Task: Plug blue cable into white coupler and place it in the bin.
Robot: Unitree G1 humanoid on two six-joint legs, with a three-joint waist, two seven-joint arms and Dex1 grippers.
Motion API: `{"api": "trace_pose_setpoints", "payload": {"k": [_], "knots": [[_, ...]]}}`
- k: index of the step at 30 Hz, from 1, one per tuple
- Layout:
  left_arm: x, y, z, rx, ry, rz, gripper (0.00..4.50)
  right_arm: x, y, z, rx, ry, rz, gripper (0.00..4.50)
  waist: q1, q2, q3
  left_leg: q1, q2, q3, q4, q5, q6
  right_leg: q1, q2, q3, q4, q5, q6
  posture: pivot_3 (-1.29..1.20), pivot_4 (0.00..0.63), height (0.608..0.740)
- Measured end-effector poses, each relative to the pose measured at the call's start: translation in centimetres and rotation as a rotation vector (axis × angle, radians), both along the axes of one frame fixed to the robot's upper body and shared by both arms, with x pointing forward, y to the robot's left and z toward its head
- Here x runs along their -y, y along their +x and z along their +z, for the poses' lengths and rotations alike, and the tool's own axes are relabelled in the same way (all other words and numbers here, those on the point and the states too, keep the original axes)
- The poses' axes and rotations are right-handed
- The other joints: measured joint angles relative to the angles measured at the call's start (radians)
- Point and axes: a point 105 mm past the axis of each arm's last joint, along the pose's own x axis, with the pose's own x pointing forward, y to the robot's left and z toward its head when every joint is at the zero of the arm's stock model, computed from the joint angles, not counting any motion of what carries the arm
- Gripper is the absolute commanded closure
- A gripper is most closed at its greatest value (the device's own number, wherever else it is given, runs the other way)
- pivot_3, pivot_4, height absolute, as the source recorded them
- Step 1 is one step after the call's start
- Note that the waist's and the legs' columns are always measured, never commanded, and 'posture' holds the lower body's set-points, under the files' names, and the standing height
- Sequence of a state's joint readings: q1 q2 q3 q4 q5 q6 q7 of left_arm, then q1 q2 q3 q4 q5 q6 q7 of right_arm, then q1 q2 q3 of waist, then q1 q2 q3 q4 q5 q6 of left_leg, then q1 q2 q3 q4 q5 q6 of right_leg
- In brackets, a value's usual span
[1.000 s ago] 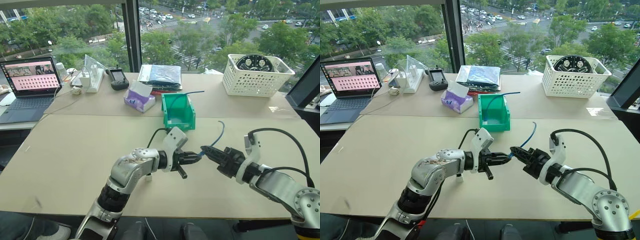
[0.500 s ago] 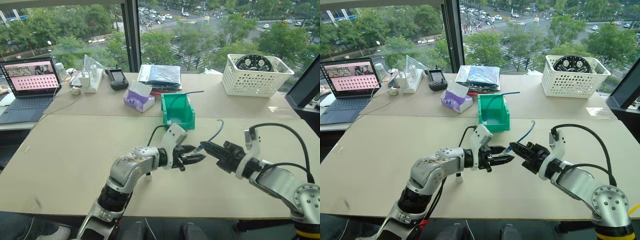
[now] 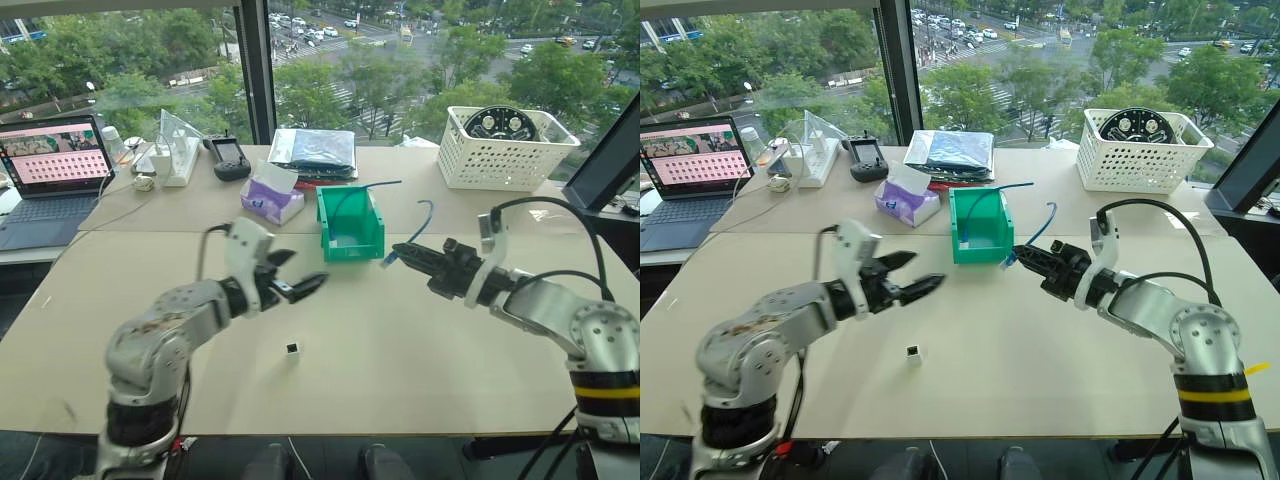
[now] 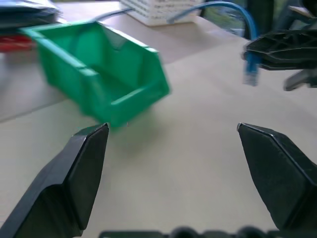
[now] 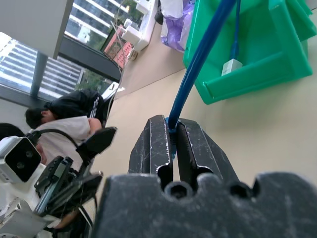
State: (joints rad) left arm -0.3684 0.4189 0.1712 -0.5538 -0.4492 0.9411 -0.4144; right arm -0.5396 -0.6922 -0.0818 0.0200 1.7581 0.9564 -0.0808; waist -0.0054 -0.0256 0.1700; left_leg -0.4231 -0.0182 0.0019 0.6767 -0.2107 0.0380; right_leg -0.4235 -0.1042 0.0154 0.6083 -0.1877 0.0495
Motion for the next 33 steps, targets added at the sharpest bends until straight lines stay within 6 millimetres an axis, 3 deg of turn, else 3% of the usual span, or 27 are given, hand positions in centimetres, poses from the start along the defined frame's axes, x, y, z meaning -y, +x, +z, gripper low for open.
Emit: {"api": "trace_pose_setpoints", "payload": {"k": [3,9,12,14,17,20,23,28,33], "knots": [[-3.3,0.3,0.6,0.102,0.021,0.183,0.03,-0.7,0.7,-0.2,0.002,-0.012,0.049,4.50,0.007,0.000,0.000,0.000,0.000,0.000,0.000,0.000,0.000,0.000,-0.001,0.000,-0.001,0.000,0.000,0.00,0.150,0.740],[-5.6,-1.5,-1.6,0.083,-0.020,0.279,0.03,-1.5,0.5,0.1,0.038,-0.058,0.155,4.50,0.014,0.000,0.000,-0.002,0.000,0.000,0.000,-0.001,0.001,0.000,-0.002,0.000,-0.003,0.001,0.001,0.00,0.150,0.740],[-6.7,-3.8,-3.1,0.065,-0.005,0.304,0.03,-1.2,0.1,0.1,0.047,-0.105,0.194,4.50,0.011,0.000,0.000,-0.002,0.000,0.001,-0.001,-0.001,0.001,-0.001,-0.003,0.000,-0.004,0.001,0.001,0.00,0.150,0.740],[-6.2,-6.1,-4.8,0.009,-0.017,0.257,0.03,-0.8,0.1,0.7,0.067,-0.138,0.209,4.50,0.008,0.000,0.000,-0.002,0.000,0.002,-0.002,-0.001,0.000,-0.001,-0.004,0.000,-0.006,-0.002,-0.005,0.00,0.150,0.740],[-5.3,-7.9,-5.8,-0.024,-0.060,0.210,0.03,-1.0,0.0,1.1,0.089,-0.159,0.234,4.50,0.010,-0.001,0.000,-0.001,0.001,0.002,-0.002,-0.001,0.000,0.000,-0.004,-0.001,-0.007,-0.002,-0.007,0.00,0.150,0.740],[-3.3,-10.3,-7.9,-0.096,-0.092,0.155,0.03,-1.1,-0.1,1.0,0.096,-0.177,0.249,4.50,0.011,-0.001,0.000,-0.002,0.001,0.003,-0.002,-0.002,0.000,0.000,-0.004,-0.001,-0.009,-0.002,-0.005,0.00,0.150,0.740],[-2.1,-11.1,-9.1,-0.150,-0.110,0.124,0.03,-1.2,-0.2,0.7,0.096,-0.192,0.256,4.50,0.015,-0.001,0.000,-0.002,0.001,0.002,-0.002,-0.001,0.000,-0.001,-0.004,-0.001,-0.010,-0.003,-0.004,0.00,0.150,0.740],[0.3,-11.8,-9.4,-0.229,-0.188,0.012,0.03,-0.4,-1.2,-0.3,0.071,-0.211,0.244,4.50,0.016,-0.001,0.000,-0.003,0.001,0.002,-0.002,-0.002,0.001,0.000,-0.004,-0.002,-0.011,-0.003,-0.002,0.00,0.150,0.740],[1.5,-10.9,-10.0,-0.297,-0.143,-0.043,0.03,0.2,-1.8,0.0,0.073,-0.222,0.216,4.50,0.014,0.000,0.000,-0.002,0.001,0.002,-0.002,-0.002,0.001,0.001,-0.003,-0.002,-0.011,-0.004,0.000,0.00,0.150,0.740]]}}
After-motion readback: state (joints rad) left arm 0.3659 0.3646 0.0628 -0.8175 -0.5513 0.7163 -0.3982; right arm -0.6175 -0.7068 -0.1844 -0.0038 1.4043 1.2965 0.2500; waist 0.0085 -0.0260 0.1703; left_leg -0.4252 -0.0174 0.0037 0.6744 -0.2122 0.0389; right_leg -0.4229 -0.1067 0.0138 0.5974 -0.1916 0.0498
